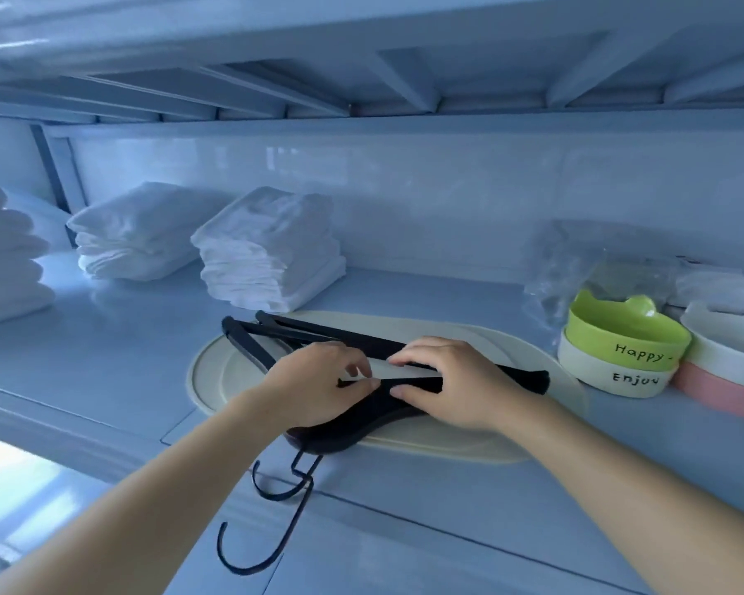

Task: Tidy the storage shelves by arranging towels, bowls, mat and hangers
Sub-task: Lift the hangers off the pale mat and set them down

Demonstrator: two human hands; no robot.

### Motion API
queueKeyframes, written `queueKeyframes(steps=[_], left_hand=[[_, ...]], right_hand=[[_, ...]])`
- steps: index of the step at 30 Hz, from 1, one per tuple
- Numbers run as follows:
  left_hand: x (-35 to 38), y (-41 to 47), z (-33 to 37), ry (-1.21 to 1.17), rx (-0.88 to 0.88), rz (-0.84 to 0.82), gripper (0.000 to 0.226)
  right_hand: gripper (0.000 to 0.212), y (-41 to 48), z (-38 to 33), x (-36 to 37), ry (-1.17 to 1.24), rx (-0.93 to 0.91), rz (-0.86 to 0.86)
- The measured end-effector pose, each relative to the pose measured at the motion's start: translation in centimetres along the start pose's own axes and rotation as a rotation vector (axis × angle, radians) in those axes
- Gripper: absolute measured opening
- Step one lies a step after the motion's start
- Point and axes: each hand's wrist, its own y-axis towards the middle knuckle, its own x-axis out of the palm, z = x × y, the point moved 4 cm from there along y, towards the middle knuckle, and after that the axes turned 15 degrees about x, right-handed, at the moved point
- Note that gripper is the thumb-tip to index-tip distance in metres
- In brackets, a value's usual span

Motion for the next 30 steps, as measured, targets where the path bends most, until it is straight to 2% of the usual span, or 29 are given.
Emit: queueKeyframes(steps=[4,8,14,18,21,26,30], left_hand=[[-0.2,-0.9,-1.3,-0.127,0.126,-0.009,0.030],[-0.2,-1.6,-2.4,-0.192,0.237,-0.005,0.027],[-0.2,-1.6,-3.1,-0.252,0.313,0.028,0.025],[-0.3,-0.8,-2.7,-0.229,0.282,0.081,0.027],[-0.6,-0.1,-2.4,-0.167,0.257,0.139,0.029],[-0.3,0.7,-2.1,-0.152,0.303,0.087,0.036],[-0.3,0.6,-2.0,-0.193,0.297,0.121,0.034]], right_hand=[[0.044,0.0,-0.4,0.6,0.045,0.052,-0.041],[0.065,0.2,-0.6,1.0,0.055,0.104,-0.111],[0.051,0.2,-0.5,1.8,0.057,0.185,-0.118],[0.056,0.0,-0.1,1.3,0.026,0.209,-0.064],[0.051,0.0,0.3,0.5,0.014,0.204,-0.011],[0.057,-0.5,2.0,-0.3,0.071,0.267,0.052],[0.056,-0.3,2.3,-0.3,0.082,0.276,0.034]])
